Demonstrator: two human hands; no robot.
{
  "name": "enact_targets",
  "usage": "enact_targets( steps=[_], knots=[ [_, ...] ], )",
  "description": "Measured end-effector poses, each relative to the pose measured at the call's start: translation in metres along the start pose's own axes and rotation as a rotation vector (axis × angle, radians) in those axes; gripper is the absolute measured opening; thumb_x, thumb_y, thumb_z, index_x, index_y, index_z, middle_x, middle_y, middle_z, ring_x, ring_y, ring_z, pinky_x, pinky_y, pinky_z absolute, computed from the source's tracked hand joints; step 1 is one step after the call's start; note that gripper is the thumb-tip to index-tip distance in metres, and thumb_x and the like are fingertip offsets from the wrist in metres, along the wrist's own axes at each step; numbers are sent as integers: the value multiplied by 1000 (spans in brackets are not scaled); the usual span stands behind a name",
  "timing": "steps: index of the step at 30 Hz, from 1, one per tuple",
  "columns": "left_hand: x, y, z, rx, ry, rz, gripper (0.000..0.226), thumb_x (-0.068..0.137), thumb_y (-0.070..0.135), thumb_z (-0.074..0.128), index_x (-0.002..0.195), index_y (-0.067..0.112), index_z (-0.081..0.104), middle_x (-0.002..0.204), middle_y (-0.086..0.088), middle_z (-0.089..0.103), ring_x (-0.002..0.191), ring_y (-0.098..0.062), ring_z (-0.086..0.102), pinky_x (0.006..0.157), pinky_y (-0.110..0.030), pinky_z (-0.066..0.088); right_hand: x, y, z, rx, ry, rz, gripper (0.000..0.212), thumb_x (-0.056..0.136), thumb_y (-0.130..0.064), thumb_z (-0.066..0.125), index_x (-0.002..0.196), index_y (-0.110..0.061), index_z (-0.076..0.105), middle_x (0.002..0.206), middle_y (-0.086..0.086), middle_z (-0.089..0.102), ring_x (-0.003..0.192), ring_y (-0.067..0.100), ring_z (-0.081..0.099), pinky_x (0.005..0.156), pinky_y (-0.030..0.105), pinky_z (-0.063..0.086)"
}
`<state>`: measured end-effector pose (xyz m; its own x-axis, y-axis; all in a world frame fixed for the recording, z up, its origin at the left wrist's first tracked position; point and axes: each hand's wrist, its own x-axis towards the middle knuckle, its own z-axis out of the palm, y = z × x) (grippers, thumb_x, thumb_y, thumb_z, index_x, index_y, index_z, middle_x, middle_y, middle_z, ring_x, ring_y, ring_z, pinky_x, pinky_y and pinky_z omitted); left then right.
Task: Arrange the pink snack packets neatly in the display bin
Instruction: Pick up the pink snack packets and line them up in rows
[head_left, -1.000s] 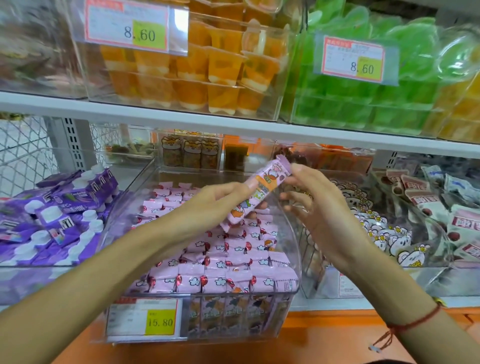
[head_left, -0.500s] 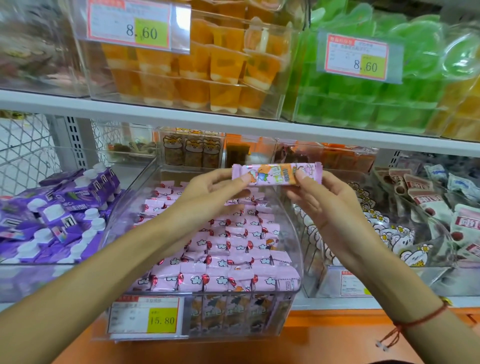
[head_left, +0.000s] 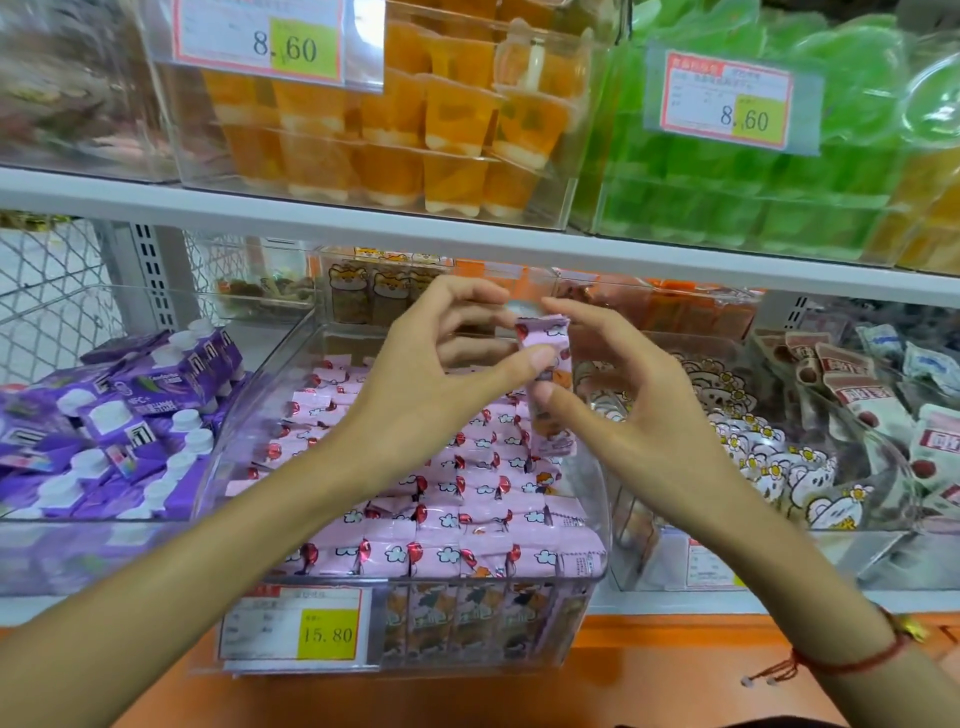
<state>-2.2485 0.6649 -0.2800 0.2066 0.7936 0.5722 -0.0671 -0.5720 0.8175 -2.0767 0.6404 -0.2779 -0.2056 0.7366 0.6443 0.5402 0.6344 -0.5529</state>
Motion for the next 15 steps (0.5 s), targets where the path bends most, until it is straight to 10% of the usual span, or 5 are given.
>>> enact_targets(
  steps=[5,10,15],
  knots=[
    [-1,-21,-12,295,-110,-135,21,87,42,55,96,23,56,105,14,64,96,7,59,83,-14,44,-2,11,-10,162,146,71,43,83,-12,68,118,-24,46,88,-27,62,76,-6,59,67,8,46],
    [-16,-40,-12,676,-581,-182,21,98,31,46,115,29,58,105,5,63,82,2,58,75,-22,48,-4,21,-13,151,170,108,34,86,-15,66,113,-25,47,85,-31,63,71,-2,63,67,10,48],
    [-14,-45,-17,896,-730,-110,36,100,39,38,135,34,49,134,11,52,121,-6,43,100,-30,39,-7,21,-9,-67,69,101,28,82,-18,72,102,-23,53,87,-20,67,76,-4,62,61,8,47]
  ],
)
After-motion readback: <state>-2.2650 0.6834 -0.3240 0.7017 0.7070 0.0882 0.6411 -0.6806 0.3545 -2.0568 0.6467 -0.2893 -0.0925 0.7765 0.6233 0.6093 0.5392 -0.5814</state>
